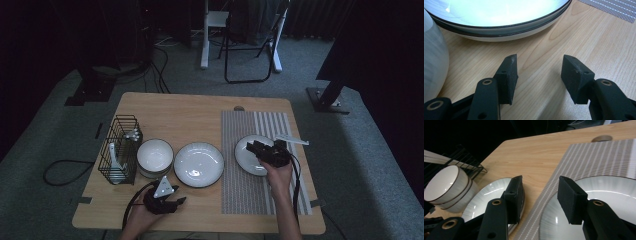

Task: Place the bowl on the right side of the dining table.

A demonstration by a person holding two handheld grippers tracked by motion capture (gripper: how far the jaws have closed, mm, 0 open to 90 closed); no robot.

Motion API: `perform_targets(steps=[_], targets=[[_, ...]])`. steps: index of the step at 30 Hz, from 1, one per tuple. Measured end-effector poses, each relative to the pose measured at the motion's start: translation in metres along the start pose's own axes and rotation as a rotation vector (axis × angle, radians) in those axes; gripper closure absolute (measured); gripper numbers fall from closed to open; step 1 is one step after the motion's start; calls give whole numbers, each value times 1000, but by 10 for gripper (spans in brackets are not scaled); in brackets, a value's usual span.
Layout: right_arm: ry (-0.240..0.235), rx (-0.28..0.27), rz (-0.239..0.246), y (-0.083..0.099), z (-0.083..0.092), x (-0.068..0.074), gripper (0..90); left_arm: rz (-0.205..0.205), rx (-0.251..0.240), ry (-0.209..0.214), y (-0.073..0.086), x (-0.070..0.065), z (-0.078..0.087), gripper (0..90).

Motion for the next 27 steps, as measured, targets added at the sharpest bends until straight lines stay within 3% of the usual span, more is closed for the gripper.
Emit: perform_targets(steps=[20, 27], targets=[[-106, 43, 50, -12, -37, 43, 576, 2, 0, -2, 0, 0, 0, 475], [-116, 58, 77, -13, -48, 56, 595, 2, -1, 0, 0, 0, 0, 474]])
Point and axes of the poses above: each handheld gripper's, and its own axes: z roughly backward along the jaws, y roughly out of its underside, x roughly to its left, the point moved 2 cm from there along -z, roughly forward along the jaws, and after that the axes turned 3 degrees about x, right-handed, at the moved point
